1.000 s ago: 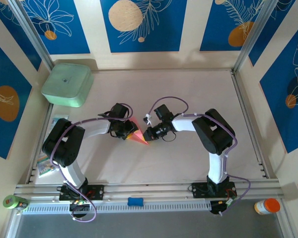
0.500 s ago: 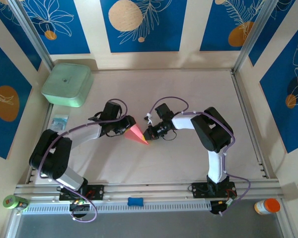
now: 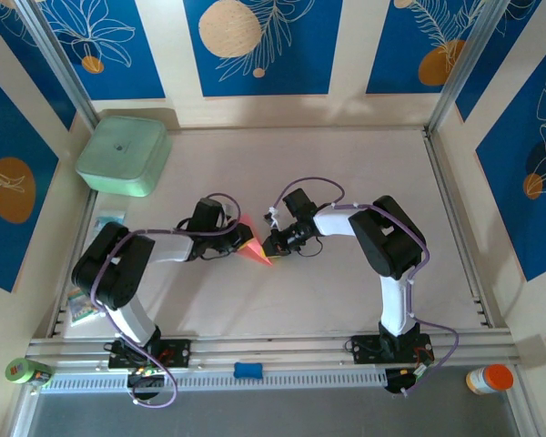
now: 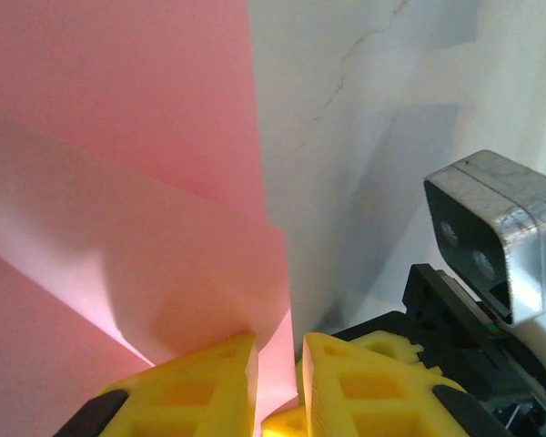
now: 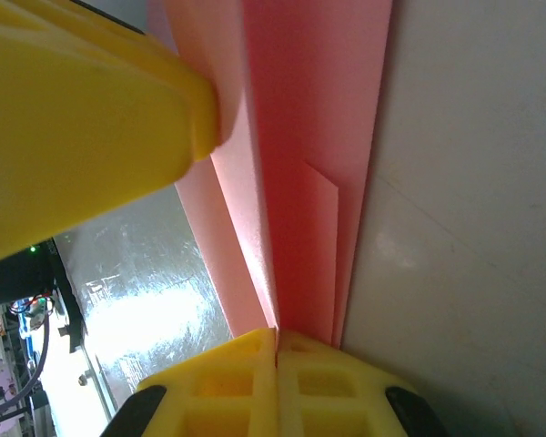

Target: Fold a paper plane with a square sheet of paper (pick it up from the middle)

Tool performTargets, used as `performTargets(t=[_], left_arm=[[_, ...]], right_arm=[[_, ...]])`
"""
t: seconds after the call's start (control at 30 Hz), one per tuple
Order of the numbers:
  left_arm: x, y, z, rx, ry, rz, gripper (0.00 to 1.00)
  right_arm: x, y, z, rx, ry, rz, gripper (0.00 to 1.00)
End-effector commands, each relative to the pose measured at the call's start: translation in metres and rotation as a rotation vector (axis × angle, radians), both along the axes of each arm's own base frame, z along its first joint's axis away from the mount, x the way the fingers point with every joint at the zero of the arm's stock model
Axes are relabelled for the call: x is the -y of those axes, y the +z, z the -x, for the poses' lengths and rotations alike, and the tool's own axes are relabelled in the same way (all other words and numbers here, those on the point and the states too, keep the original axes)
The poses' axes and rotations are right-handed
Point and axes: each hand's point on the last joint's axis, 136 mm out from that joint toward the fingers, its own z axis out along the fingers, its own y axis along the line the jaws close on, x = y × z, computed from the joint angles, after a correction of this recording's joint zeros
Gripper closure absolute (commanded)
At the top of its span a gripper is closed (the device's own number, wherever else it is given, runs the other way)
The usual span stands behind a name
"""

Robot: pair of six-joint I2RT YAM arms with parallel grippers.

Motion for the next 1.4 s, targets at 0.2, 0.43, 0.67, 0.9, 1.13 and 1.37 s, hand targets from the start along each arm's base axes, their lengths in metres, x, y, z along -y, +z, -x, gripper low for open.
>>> performTargets(t=[0.2, 0.43, 0.67, 0.9, 1.13, 1.37], left_arm=[[0.008, -0.001, -0.004, 0.022, -0.015, 0.068, 0.79], [0.012, -0.002, -0.007, 0.022, -0.017, 0.086, 0.79], [0.015, 0.0, -0.009, 0.033, -0.028, 0.101, 0.79], [0.014, 0.006, -0.011, 0.049, -0.019, 0.104, 0.78], [0.007, 0.029, -0.013, 0.122, -0.003, 0.123, 0.71], [-0.001, 0.014, -0.006, 0.092, 0.01, 0.1, 0.74]], right_arm=[[0.013, -0.021, 0.01, -0.083, -0.018, 0.078, 0.95], [0.015, -0.025, 0.011, -0.09, -0.023, 0.093, 0.89], [0.016, -0.028, 0.011, -0.098, -0.029, 0.103, 0.88], [0.02, -0.032, 0.01, -0.108, -0.045, 0.118, 0.96], [0.024, -0.034, 0.009, -0.107, -0.055, 0.14, 0.98], [0.027, -0.037, 0.007, -0.103, -0.067, 0.152, 1.0]])
